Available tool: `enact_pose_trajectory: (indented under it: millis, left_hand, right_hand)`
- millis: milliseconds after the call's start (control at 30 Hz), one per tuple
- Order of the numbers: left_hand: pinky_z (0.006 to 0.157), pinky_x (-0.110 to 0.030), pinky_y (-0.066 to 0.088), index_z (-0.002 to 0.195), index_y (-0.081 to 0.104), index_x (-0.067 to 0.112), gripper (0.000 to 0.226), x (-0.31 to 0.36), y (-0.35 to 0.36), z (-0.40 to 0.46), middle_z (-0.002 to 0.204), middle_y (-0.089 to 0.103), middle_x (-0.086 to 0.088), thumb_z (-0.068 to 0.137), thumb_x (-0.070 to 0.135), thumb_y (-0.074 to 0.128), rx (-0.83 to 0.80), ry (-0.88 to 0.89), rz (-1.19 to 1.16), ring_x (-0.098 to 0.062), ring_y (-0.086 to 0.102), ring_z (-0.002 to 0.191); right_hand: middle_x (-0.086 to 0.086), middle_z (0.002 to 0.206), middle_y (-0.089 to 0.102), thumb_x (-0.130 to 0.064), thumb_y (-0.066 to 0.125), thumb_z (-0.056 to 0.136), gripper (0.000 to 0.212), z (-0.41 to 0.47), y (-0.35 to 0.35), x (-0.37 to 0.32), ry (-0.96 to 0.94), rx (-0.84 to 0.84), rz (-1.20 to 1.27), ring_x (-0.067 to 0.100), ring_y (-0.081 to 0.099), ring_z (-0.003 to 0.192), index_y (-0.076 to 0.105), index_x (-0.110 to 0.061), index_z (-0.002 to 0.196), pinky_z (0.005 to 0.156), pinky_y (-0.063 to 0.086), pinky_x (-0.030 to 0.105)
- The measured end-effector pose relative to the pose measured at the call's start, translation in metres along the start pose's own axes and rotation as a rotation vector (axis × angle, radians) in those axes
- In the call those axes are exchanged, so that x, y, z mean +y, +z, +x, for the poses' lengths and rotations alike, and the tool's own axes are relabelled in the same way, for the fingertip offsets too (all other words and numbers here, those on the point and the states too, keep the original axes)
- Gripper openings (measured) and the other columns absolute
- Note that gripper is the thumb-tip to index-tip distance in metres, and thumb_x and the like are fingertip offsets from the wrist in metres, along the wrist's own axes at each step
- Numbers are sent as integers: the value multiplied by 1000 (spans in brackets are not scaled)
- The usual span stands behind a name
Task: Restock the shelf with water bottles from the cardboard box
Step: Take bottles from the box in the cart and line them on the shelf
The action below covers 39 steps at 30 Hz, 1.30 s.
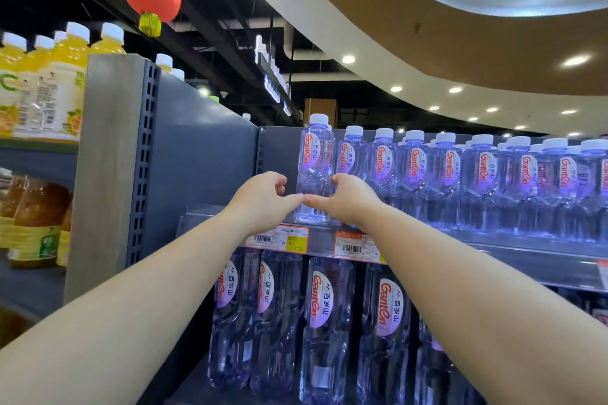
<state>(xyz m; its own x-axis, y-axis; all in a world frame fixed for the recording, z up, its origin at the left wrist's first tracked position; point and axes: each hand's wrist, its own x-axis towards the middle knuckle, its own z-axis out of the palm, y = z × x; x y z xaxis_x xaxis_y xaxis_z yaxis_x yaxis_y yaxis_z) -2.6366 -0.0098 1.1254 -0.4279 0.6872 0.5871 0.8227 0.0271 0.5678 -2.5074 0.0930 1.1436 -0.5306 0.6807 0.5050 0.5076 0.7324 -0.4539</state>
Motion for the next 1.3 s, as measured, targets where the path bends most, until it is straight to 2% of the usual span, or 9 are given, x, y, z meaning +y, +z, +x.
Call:
enact_pose_trajectory:
  millis: [167, 267, 333, 400, 533, 633, 900, 1167, 1300]
  left_hand:
    - [101, -41, 44, 145, 40, 12, 64, 21, 1, -11, 144, 49, -7, 95, 51, 50, -27, -19, 284, -28, 48, 129]
    - [95, -43, 44, 129, 50, 13, 55, 50, 11, -26, 134, 54, -11, 94, 56, 44, -13, 6, 522, -33, 50, 123]
    - [95, -44, 44, 123, 53, 13, 54, 78, 24, -41, 129, 56, -12, 94, 57, 43, 8, 51, 590, -34, 51, 120]
    - [97, -45, 42, 123, 53, 11, 55, 112, 45, -62, 129, 57, -13, 95, 57, 41, 16, 120, 616, -34, 51, 122]
    - [102, -45, 38, 128, 51, 8, 57, 193, 111, -122, 133, 55, -15, 98, 55, 37, -44, 282, 569, -34, 47, 126]
    - [104, -45, 39, 130, 51, 7, 57, 266, 175, -175, 133, 56, -17, 99, 52, 36, -139, 409, 496, -35, 47, 125]
    - [96, -42, 38, 115, 55, 4, 48, 469, 324, -318, 122, 59, -20, 99, 46, 40, -294, 734, 262, -36, 50, 115]
    - [96, -42, 37, 115, 56, 3, 49, 633, 457, -440, 121, 59, -18, 100, 46, 39, -462, 995, 37, -35, 49, 116]
    - [97, -41, 38, 115, 54, 8, 45, 694, 536, -477, 119, 58, -12, 100, 47, 38, -524, 1074, -7, -31, 48, 115]
  right_hand:
    - [6, 137, 54, -59, 49, 91, 69, -29, -24, 12, 28, 71, -174, 27, 52, 123, 42, -12, 140, 92, 45, 38]
    - [8, 138, 53, -58, 39, 95, 63, -61, -47, 35, 45, 97, -313, 30, 47, 127, 42, -13, 139, 100, 41, 44]
    - [8, 143, 48, -58, 34, 96, 62, -87, -67, 54, 34, 142, -433, 30, 37, 135, 43, -13, 138, 109, 33, 50]
    - [6, 156, 31, -59, 28, 96, 66, -120, -91, 76, 55, 170, -516, 30, 19, 146, 33, -17, 147, 117, 17, 53]
    - [6, 162, 13, -55, 21, 99, 65, -205, -154, 138, 126, 203, -650, 30, 2, 150, 21, -19, 153, 119, 4, 53]
    - [8, 161, 17, -49, 23, 101, 60, -284, -214, 193, 213, 220, -728, 30, 5, 149, 24, -16, 151, 118, 8, 52]
    - [5, 162, 15, -49, 22, 101, 61, -497, -366, 327, 665, 185, -815, 28, 5, 149, 21, -17, 152, 117, 8, 54]
    - [4, 163, 12, -53, 20, 100, 63, -672, -465, 440, 1051, 198, -865, 28, 3, 150, 20, -20, 153, 117, 8, 54]
    - [3, 163, 12, -54, 19, 100, 62, -720, -502, 510, 1139, 226, -879, 27, 2, 150, 19, -22, 153, 118, 6, 54]
